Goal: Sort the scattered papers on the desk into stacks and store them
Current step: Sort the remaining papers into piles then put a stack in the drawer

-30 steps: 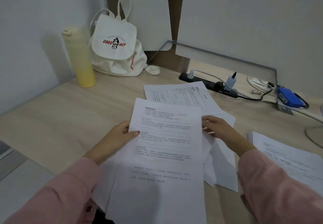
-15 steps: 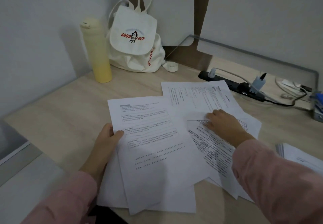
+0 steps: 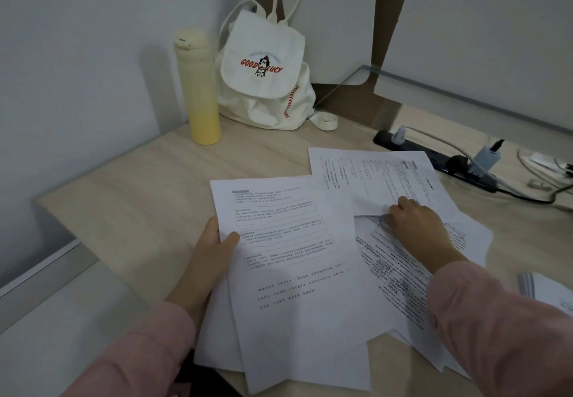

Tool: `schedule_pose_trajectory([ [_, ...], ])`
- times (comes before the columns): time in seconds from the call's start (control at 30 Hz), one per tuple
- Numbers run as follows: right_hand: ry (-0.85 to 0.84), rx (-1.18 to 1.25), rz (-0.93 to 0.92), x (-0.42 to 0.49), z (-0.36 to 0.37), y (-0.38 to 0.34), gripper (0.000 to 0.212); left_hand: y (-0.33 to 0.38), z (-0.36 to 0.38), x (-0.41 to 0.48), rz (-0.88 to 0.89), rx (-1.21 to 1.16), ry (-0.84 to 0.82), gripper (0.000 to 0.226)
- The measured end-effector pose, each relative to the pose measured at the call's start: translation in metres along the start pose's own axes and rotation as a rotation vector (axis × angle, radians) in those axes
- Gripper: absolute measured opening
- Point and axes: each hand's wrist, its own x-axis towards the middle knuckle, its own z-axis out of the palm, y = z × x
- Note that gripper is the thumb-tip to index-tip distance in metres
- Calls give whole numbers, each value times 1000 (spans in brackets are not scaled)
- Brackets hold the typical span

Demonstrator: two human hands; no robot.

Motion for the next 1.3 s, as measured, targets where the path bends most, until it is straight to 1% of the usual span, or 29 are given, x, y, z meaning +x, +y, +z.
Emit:
schedule_pose_trajectory([
  [0.03,30,82,107,0,-4,-4,20,0,0,0,0,-9,-1,32],
  [0.07,84,185,252,1,-7,-5,19,0,0,-1,1,-16,-2,32],
  [0.1,139,294,409,1,-9,-5,22,0,-1,-1,-1,-20,-4,33],
  [0.13,189,395,522,2,-10,-3,25,0,-1,-1,-1,-23,-5,33],
  [0.17,238,488,591,3,-14,-1,26,0,-1,-1,-3,-25,-6,34],
  [0.23,338,655,664,2,-24,2,27,-1,-2,0,-6,-37,-13,36],
  [0.3,395,876,756,-2,-36,1,25,-1,-3,0,-12,-59,-33,37],
  [0.4,489,1232,785,-12,-55,-2,25,-1,-7,0,-20,-53,-81,36],
  [0.47,561,1421,789,-20,-67,-3,24,1,-9,-2,-25,-43,-116,36],
  [0.5,567,1511,783,-25,-71,-2,22,2,-10,-3,-30,-43,-133,37],
  [0.53,532,1610,767,-28,-70,-1,21,3,-10,-2,-38,-45,-148,39],
  [0.6,398,1747,721,-37,-66,-6,24,5,-11,-3,-61,-65,-165,41],
  [0.63,308,1718,716,-41,-62,-9,26,5,-12,-3,-81,-80,-167,40],
  [0.67,203,1640,709,-45,-59,-13,25,4,-13,-1,-97,-103,-171,36],
  [0.7,95,1537,663,-50,-59,-18,23,4,-13,0,-104,-128,-182,31],
  [0.73,14,1445,577,-55,-61,-26,22,4,-13,-1,-110,-161,-199,28],
  [0.77,-41,1387,468,-58,-63,-35,19,5,-13,-3,-124,-192,-216,29],
  [0.83,-130,1323,343,-60,-65,-49,14,5,-12,-5,-154,-219,-234,40],
  [0.97,-245,1099,219,-51,-55,-64,29,5,-13,-6,-159,-186,-282,44],
  [1.07,-311,1081,141,-50,-50,-79,34,4,-12,-5,-90,-100,-313,37],
  [1.13,-312,1075,119,-48,-51,-89,36,4,-9,-7,-16,-21,-319,33],
  [1.23,-255,1070,52,-46,-54,-93,36,1,-6,-5,57,47,-296,38],
  [1.3,-177,1077,111,-45,-52,-82,40,-2,-3,-4,94,80,-234,37],
])
